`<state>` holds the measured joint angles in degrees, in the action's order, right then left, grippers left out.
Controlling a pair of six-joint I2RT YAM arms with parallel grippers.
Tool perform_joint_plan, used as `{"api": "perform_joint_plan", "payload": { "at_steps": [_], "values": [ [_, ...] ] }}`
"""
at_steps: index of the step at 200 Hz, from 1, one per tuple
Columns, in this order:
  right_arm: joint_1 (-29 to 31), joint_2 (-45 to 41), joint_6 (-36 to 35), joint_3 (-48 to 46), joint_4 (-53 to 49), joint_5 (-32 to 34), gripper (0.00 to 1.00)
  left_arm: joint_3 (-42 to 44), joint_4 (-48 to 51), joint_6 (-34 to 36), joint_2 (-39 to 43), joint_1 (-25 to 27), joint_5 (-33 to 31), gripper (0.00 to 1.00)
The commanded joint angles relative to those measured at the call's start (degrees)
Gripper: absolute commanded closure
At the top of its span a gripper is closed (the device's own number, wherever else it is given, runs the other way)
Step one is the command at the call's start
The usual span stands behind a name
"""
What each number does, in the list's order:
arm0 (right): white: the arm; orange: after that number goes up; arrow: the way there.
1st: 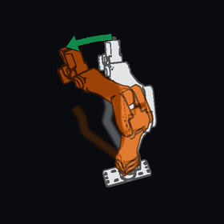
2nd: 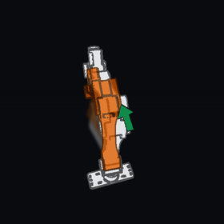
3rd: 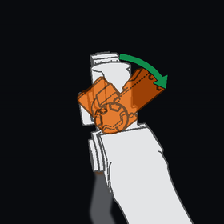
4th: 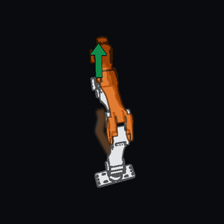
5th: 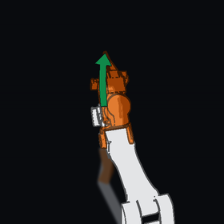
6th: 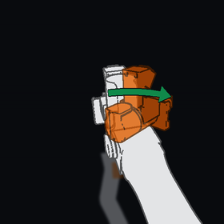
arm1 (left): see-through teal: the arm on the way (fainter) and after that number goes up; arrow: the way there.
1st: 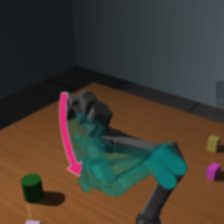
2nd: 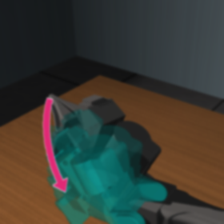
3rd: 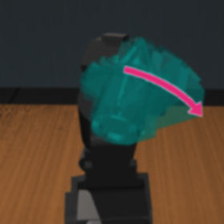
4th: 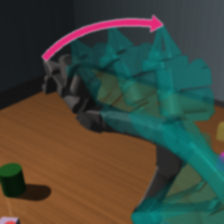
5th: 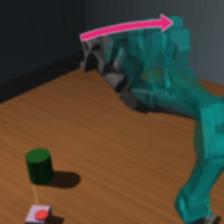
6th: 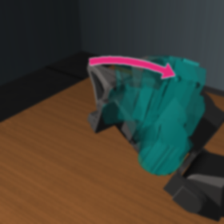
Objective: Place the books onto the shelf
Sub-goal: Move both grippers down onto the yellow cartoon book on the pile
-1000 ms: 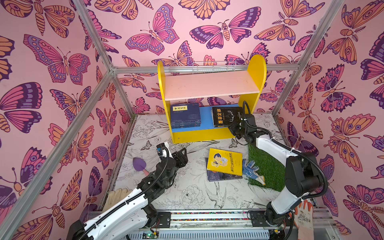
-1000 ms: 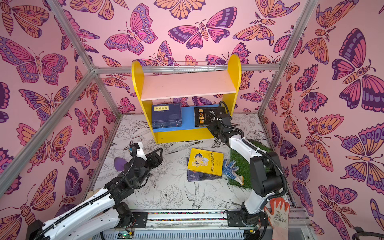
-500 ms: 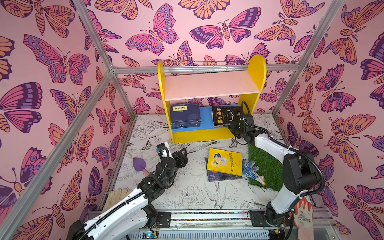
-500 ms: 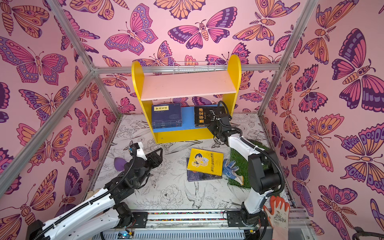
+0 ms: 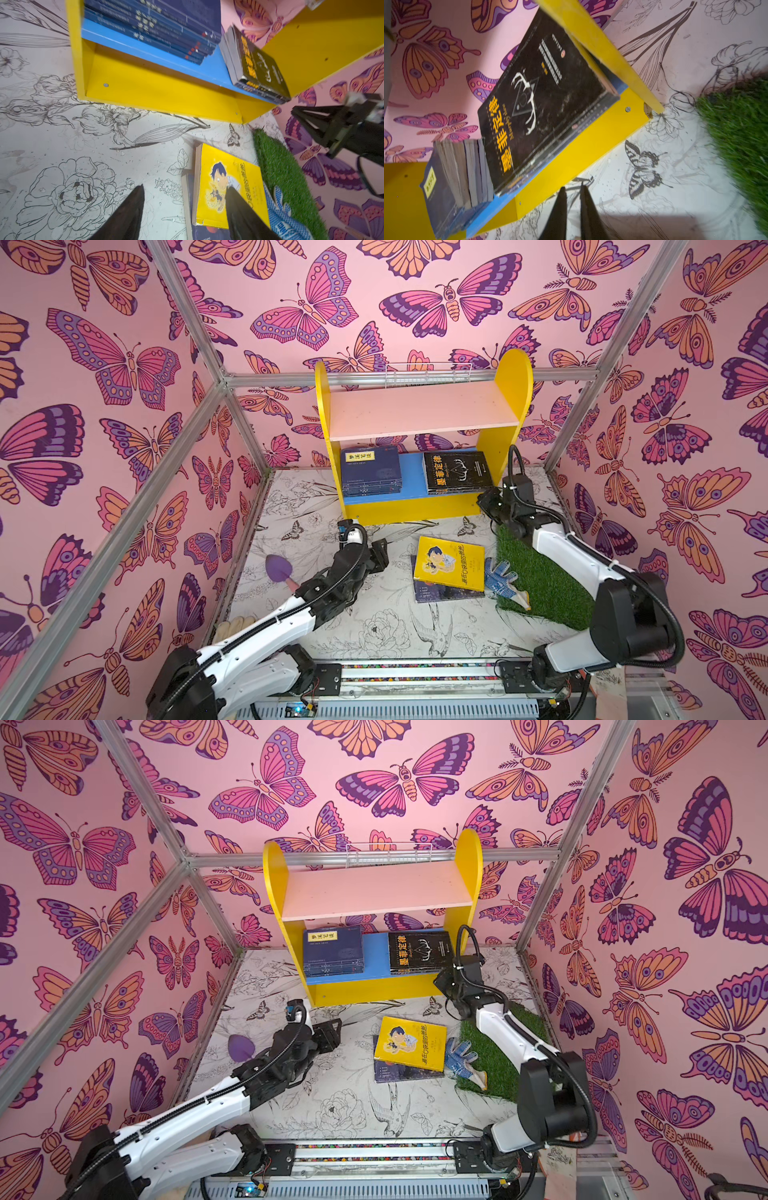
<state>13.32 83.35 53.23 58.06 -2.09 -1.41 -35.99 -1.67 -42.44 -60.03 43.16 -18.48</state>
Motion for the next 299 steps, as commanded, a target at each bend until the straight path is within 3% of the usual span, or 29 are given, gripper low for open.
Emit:
{"api": "perform_joint_plan", "payload": {
  "at_steps": [1, 26, 50, 89, 167, 236, 299],
  "values": [
    [0.1, -5.3, -7.9, -4.4, -6.1, -4.3, 0.74, -3.2, -0.3, 6.1, -5.8, -0.1, 6.5, 0.36],
    [0.1, -10.5, -11.7, -10.7, -11.6, -10.8, 0.55, -7.5, -0.5, 10.4, -16.1, -0.1, 15.4, 0.35],
    [0.1, -11.1, -11.8, -15.5, -14.5, -18.4, 0.45, -11.7, -0.4, 13.3, -25.4, -0.1, 22.7, 0.3],
    [0.0, -5.1, -10.2, -18.7, -16.3, -24.1, 0.45, -15.8, -0.6, 15.3, -35.0, -0.1, 27.8, 0.28],
    [-0.3, -3.0, -11.1, -18.2, -21.3, -9.3, 0.41, -17.7, 0.8, 13.6, -41.5, -0.7, 28.8, 0.28],
    [-0.6, 0.9, -11.2, -18.1, -19.3, -7.8, 0.41, -18.5, 0.7, 13.4, -43.5, -0.7, 29.8, 0.28],
    [-0.4, -2.2, -10.6, -18.9, -6.2, -18.8, 0.52, -18.9, 0.7, 13.4, -44.3, -0.7, 30.8, 0.29]
  ]
}}
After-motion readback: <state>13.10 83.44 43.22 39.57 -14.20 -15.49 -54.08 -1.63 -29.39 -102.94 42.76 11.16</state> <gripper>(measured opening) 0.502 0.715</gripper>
